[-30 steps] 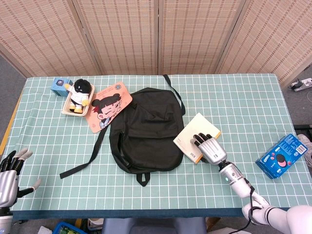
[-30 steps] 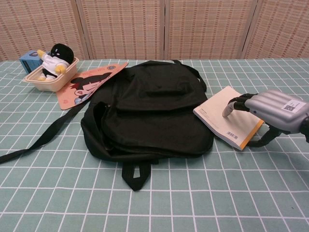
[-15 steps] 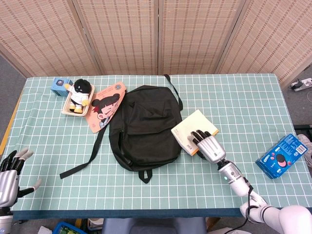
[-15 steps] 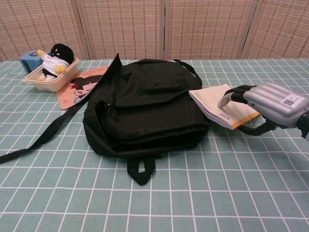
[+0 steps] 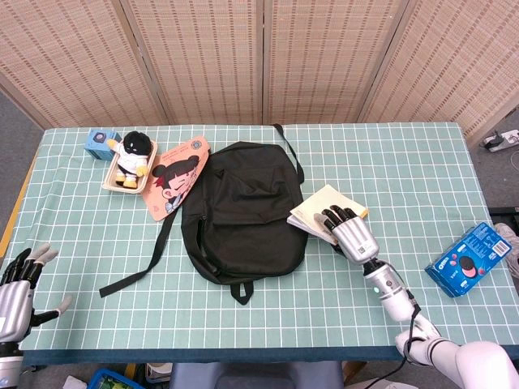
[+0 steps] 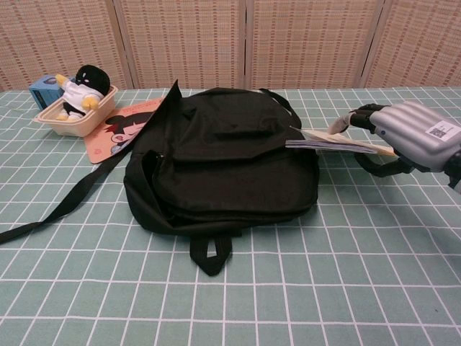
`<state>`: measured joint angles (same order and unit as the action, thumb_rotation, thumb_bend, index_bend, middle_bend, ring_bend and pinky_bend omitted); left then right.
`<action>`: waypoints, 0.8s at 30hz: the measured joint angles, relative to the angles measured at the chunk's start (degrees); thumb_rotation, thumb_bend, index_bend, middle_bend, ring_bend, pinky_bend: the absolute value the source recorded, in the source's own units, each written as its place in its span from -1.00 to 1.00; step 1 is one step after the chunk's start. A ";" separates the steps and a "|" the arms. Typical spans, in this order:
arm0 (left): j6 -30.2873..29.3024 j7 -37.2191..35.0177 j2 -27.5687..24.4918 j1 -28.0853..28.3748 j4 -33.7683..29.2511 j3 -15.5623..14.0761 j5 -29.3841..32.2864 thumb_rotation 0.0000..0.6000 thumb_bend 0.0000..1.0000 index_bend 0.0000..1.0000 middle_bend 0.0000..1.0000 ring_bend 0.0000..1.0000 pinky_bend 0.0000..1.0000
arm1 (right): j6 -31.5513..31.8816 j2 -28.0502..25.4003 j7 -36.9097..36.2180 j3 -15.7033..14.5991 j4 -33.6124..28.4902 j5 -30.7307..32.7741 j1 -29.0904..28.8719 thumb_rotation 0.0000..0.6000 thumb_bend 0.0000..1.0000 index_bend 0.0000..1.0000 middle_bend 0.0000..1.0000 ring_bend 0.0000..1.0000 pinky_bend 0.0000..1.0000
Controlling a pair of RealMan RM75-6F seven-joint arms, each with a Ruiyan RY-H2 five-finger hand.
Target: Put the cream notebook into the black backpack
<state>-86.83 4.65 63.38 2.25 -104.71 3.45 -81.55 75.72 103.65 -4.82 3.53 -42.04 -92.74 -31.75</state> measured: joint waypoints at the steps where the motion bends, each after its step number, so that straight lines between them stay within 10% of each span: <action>1: 0.02 -0.03 -0.04 0.00 -0.05 -0.04 -0.05 1.00 -0.56 -0.57 -0.78 -0.98 -0.86 | 0.13 0.10 -0.28 0.21 -0.05 0.21 -0.02 1.00 0.01 -0.40 -0.38 -0.56 -0.33; 24: 1.83 0.21 -2.12 1.68 -1.49 0.71 -0.38 1.00 -0.56 -0.57 -0.80 -0.98 -0.86 | 4.57 -1.17 0.34 2.05 -1.16 2.09 1.27 1.00 -0.47 0.49 -0.13 -0.41 -0.33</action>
<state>-85.00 4.86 61.25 3.93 -106.20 4.17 -81.93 80.29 102.48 -4.48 5.58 -43.20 -90.65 -30.49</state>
